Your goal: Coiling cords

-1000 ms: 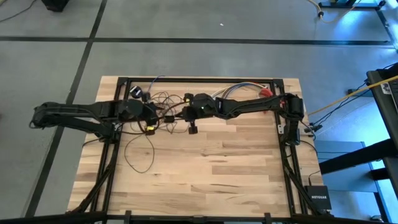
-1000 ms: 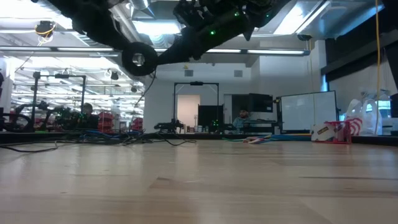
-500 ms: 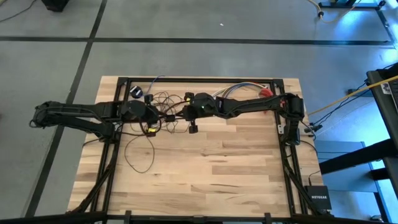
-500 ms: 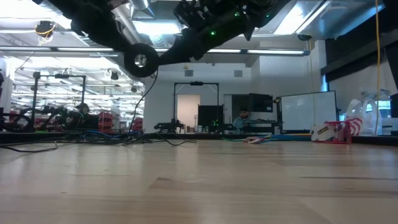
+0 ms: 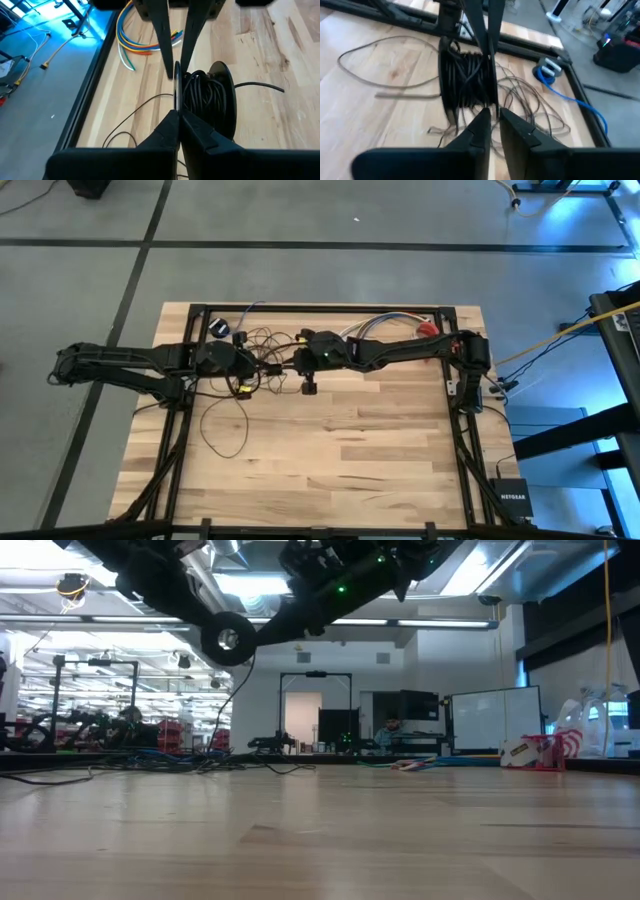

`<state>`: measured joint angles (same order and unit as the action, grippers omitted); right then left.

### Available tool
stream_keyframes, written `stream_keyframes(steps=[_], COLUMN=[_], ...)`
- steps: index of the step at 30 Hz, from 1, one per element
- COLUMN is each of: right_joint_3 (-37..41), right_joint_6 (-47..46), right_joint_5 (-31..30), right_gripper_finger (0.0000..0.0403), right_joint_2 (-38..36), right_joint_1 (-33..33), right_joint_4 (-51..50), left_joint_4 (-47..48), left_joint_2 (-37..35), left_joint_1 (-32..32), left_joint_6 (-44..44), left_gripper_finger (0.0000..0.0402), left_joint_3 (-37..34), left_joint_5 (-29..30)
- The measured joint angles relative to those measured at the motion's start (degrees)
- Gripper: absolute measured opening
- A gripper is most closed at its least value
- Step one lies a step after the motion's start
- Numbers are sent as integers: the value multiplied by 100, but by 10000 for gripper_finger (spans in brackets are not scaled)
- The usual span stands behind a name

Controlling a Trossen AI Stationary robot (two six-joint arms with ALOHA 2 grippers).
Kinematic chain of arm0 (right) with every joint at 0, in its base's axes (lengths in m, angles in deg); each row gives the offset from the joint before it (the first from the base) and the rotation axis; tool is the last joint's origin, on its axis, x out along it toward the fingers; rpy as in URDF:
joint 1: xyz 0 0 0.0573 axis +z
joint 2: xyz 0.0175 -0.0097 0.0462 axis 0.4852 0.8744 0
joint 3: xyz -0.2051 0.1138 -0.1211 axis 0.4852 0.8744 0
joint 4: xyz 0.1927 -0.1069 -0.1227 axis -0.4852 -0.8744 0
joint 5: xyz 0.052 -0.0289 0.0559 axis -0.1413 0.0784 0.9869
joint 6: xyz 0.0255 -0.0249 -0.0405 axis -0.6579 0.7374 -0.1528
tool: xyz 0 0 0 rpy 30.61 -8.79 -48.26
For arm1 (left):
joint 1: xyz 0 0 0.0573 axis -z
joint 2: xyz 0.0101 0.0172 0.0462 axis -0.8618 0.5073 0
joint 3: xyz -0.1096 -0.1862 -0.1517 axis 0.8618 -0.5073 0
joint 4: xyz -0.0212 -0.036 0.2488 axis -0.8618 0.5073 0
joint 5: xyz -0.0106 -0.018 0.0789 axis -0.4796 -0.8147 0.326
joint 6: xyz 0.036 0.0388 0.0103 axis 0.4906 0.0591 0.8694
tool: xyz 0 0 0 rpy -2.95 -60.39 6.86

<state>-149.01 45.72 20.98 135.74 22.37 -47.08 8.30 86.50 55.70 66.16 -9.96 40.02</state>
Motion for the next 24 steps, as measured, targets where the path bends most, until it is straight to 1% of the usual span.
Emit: stream_keyframes(steps=[2,5,8,10,12,14,16,18,19,21,24], right_joint_3=[4,-4,-7,-4,117,416,787,1205,1440,1873,2414], right_joint_6=[-18,6,-76,-179,-311,-333,-340,-340,-352,-452,-755], right_joint_5=[4,-3,98,470,891,1104,1115,1117,1115,1114,1105], right_gripper_finger=[56,90,121,135,140,142,142,142,142,143,143], right_joint_2=[-182,-667,-1208,-1525,-1765,-1870,-1844,-1779,-1735,-1659,-1476], right_joint_1=[0,33,33,29,26,26,26,28,26,-11,-17], right_joint_4=[-243,-774,-1533,-1976,-1946,-1479,-840,17,611,1739,3321], left_joint_4=[4,4,-102,-686,-1532,-2303,-2923,-3560,-3809,-4038,-4063], left_joint_2=[0,-17,-28,-58,-85,-83,-56,2,25,98,211], left_joint_1=[0,2,35,46,36,31,28,28,28,28,28], left_joint_6=[2,-7,-26,18,81,125,139,79,69,53,44], left_gripper_finger=[2,3,2,2,2,2,2,2,2,1,2], left_joint_3=[-2,-2,-43,-291,-641,-968,-1227,-1437,-1523,-1617,-1620], left_joint_5=[0,0,0,-91,-319,-492,-673,-864,-922,-948,-946])
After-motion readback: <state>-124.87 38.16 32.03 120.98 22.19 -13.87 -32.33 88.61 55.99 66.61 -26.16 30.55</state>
